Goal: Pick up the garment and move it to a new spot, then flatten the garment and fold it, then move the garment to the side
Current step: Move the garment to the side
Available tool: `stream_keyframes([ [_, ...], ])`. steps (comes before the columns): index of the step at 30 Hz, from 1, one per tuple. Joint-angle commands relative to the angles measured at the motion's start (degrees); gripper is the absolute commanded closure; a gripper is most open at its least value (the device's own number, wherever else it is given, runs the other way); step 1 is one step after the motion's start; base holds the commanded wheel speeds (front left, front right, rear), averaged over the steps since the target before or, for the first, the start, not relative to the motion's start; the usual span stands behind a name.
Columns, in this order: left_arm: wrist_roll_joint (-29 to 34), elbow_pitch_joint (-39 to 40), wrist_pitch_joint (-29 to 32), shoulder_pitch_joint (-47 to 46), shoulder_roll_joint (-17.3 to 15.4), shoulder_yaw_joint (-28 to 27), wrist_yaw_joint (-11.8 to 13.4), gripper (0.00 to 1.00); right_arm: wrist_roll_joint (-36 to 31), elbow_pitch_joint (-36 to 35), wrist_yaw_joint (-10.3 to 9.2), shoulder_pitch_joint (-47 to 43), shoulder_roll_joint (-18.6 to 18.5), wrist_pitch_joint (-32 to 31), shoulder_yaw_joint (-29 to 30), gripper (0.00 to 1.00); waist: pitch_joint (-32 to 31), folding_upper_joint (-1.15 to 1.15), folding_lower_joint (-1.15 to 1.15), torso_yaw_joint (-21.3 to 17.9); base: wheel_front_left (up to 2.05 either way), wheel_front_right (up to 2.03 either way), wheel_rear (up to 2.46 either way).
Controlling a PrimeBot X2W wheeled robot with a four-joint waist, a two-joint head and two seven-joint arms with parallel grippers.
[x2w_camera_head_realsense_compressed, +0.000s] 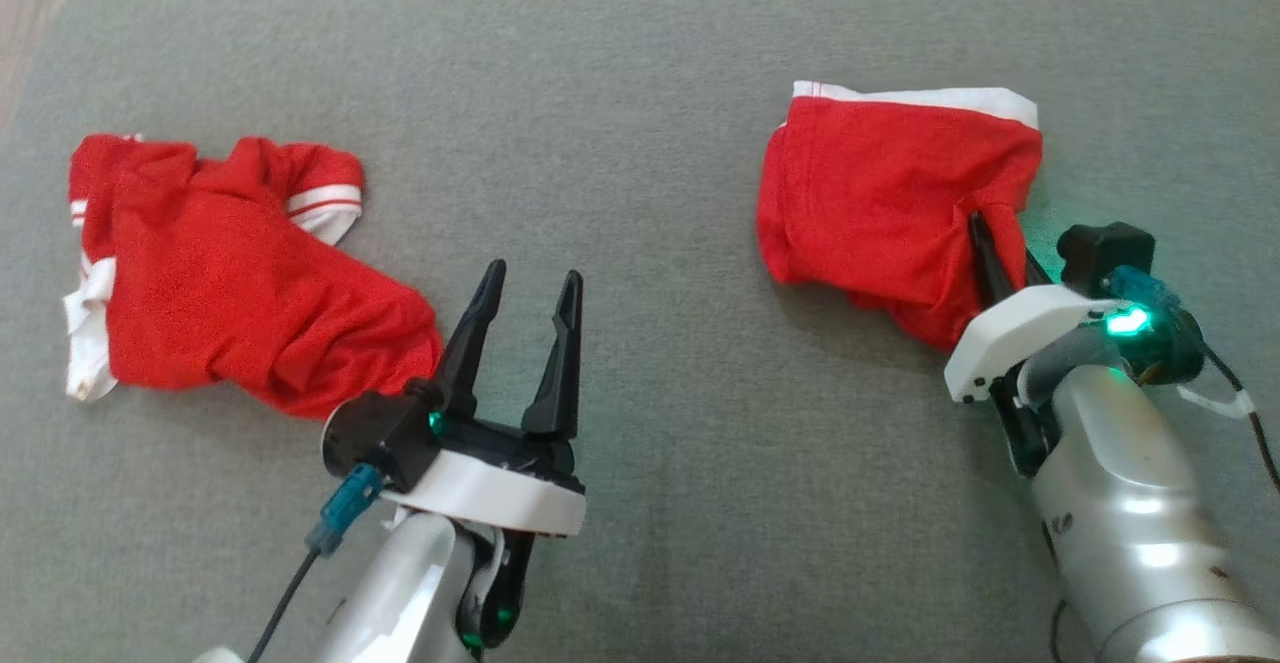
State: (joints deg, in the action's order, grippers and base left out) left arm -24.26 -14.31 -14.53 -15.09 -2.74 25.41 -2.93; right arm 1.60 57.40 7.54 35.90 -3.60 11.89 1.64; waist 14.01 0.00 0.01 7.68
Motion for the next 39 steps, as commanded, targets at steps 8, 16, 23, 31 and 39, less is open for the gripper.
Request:
stream_keyframes([
  [8, -1.2, 2.4, -0.5, -2.9, -0.1, 0.5, 0.5, 0.00, -7.0, -1.1, -0.05, 2.3, -4.7, 1.7, -3.8, 1.00, -1.8, 0.00, -0.01, -2.6, 0.00, 0.00, 0.00],
  [16, -2.6, 3.6, -0.5, -4.7, -0.1, 3.8, 1.8, 0.00, -5.6, 0.1, -0.05, 2.8, -14.5, -1.0, -15.6, 1.00, -2.1, 0.00, -0.01, -4.1, 0.00, 0.00, 0.00],
  [23, -2.7, 4.4, -0.5, -5.9, -0.1, 5.0, 2.3, 0.00, 1.8, 0.6, -0.05, 3.3, -26.4, -4.0, -25.0, 1.00, -0.3, 0.00, -0.01, -4.0, 0.00, 0.00, 0.00],
  [31, -2.2, 4.4, -0.5, -7.1, -0.1, 4.5, 2.1, 0.00, 8.8, 1.4, -0.05, 4.4, -36.4, -7.0, -28.0, 1.00, 2.3, 0.00, -0.01, -2.7, 0.00, 0.00, 0.00],
  [39, -1.6, 4.1, -0.5, -7.7, -0.1, 3.7, 1.6, 0.00, 9.8, 2.8, -0.05, 6.3, -39.2, -7.6, -27.9, 1.00, 3.7, 0.00, -0.01, -1.8, 0.00, 0.00, 0.00],
])
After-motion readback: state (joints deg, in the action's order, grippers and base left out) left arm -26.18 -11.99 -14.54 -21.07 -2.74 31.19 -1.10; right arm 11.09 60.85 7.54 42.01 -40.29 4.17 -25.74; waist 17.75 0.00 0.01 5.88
